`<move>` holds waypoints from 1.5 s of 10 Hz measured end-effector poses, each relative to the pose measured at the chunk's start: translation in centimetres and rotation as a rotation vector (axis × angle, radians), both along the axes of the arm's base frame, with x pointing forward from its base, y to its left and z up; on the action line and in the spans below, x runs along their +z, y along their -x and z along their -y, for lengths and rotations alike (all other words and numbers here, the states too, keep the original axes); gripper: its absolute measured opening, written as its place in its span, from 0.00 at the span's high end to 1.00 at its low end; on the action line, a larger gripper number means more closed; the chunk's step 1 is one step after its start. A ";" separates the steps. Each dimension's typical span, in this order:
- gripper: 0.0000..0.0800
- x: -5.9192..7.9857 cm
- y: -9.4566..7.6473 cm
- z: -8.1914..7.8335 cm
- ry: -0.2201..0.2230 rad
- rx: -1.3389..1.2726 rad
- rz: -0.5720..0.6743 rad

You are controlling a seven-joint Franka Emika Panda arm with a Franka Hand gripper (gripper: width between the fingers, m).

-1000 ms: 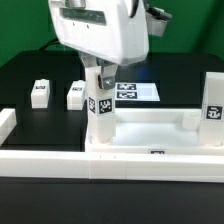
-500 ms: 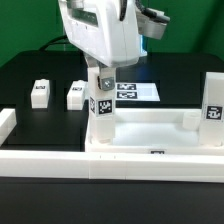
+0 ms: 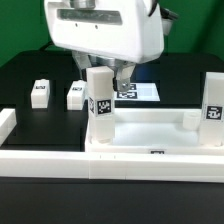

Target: Assemble desk

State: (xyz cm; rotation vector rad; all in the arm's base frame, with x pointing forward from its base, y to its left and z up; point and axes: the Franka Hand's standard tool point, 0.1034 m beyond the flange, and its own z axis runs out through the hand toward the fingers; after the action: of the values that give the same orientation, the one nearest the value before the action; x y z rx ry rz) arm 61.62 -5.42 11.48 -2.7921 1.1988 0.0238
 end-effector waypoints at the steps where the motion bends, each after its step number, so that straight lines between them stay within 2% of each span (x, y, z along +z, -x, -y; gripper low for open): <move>1: 0.19 0.0 0.0 0.0 0.002 0.063 0.006; 3: 0.19 0.0 0.0 0.0 0.009 0.222 0.021; 10: 0.19 0.0 0.0 0.4 0.093 0.896 0.039; 14: 0.19 0.1 -0.1 0.1 0.102 1.060 0.042; 15: 0.34 0.1 -0.1 0.1 0.102 1.059 0.041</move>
Offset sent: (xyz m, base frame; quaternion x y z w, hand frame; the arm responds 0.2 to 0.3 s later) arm -0.0023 -0.0095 0.0009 -0.0621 0.0216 -0.2316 0.9706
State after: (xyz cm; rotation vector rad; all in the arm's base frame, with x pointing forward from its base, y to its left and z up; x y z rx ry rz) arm 61.68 -5.52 11.55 -3.1102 -0.3908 -0.0144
